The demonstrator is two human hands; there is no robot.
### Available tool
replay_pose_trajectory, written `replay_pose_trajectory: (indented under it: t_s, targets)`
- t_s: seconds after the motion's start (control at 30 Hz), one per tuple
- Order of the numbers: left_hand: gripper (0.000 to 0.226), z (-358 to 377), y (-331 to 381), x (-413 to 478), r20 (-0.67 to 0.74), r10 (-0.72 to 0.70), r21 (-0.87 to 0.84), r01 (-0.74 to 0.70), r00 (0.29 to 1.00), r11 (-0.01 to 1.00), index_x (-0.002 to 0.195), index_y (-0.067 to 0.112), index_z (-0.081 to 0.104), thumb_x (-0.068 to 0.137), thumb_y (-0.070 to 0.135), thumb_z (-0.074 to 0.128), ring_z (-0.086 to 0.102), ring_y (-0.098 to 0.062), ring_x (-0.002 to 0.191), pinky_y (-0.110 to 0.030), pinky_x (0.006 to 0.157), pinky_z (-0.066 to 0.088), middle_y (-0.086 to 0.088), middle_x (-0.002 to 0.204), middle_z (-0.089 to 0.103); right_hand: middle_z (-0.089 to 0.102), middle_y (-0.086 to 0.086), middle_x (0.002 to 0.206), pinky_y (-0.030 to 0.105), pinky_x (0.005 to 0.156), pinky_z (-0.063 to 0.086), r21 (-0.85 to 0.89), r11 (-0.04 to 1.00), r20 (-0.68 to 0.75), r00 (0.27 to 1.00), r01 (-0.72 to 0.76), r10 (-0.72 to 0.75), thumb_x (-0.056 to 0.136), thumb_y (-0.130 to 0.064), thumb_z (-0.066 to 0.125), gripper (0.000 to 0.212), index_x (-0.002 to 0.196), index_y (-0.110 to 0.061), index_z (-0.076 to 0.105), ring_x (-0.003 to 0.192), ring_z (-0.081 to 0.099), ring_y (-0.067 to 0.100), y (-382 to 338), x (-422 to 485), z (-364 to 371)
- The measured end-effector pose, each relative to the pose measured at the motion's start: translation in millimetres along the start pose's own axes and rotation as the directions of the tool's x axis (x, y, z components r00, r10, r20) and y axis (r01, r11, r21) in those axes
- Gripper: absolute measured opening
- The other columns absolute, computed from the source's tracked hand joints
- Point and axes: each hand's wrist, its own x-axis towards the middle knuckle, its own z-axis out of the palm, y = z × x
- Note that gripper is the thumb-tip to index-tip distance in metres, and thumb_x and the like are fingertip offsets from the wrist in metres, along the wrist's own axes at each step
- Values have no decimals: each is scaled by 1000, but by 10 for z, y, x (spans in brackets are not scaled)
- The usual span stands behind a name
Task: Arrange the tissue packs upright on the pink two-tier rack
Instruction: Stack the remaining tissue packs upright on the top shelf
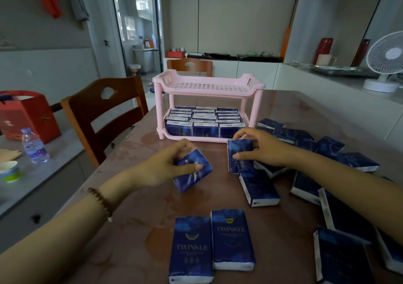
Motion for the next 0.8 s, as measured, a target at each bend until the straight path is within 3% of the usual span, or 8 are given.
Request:
replay_pose_trajectory:
  t_s: [0.1, 0.2, 0.27, 0.37, 0.53, 0.7, 0.8]
  targets:
    - [34, -119, 96, 60, -92, -21, -103, 12, 996, 995, 110, 11, 48, 81, 14, 66, 68, -22, 99, -41, 81, 58, -7, 106, 70, 67, -1, 109, 31, 85, 56, 111, 994, -24, 1000, 20, -18, 76, -20, 74, 29, 101, -19, 59, 99, 66, 16, -128, 24, -40]
    - [30, -285, 286, 150, -200, 43, -109, -66, 979, 992, 112, 10, 54, 84, 8, 63, 69, -9, 92, -28, 67, 60, 4, 99, 72, 66, -12, 106, 18, 71, 55, 173, 978, -59, 993, 114, -105, 77, -18, 73, 27, 98, -27, 60, 96, 66, 5, -378, 66, -140]
    - [24, -423, 437, 214, -213, 74, -119, -101, 974, 988, 106, 15, 57, 82, 15, 64, 68, -3, 93, -23, 66, 59, 8, 94, 73, 63, -18, 105, 13, 65, 53, 185, 967, -65, 984, 175, -166, 78, -14, 71, 27, 97, -29, 60, 93, 64, -4, -593, 107, -220]
    - [26, -721, 693, 408, -233, 123, -21, -131, 965, 991, 103, 18, 58, 79, 23, 65, 68, -9, 99, -32, 76, 60, 1, 101, 73, 61, -17, 108, 18, 77, 56, 96, 957, -111, 958, 275, -264, 79, -15, 70, 26, 101, -26, 61, 100, 61, 1, -928, 284, -412]
    - [28, -1227, 1071, 856, -217, 189, 43, -184, 958, 982, 109, 6, 55, 83, 13, 64, 70, -16, 94, -32, 80, 59, -12, 101, 72, 63, -12, 104, 16, 73, 55, -7, 935, -161, 923, 354, -350, 79, -14, 71, 26, 96, -30, 59, 94, 63, 1, -1253, 752, -774]
    - [12, -1614, 1162, 1325, -135, 185, 260, -146, 973, 954, 97, 21, 58, 86, 18, 62, 70, -10, 89, -20, 66, 57, -2, 99, 71, 59, -6, 118, 19, 79, 55, -102, 931, -149, 920, 349, -362, 83, -12, 68, 30, 108, -28, 59, 105, 59, 10, -1214, 1339, -983]
    - [13, -1773, 1030, 1612, -110, 187, 356, -137, 976, 924, 99, 18, 61, 86, 20, 62, 66, -11, 92, -18, 64, 54, 5, 102, 66, 56, -4, 129, 18, 85, 46, -183, 925, -126, 925, 334, -359, 83, -14, 69, 36, 117, -23, 61, 112, 55, 9, -1076, 1715, -1010]
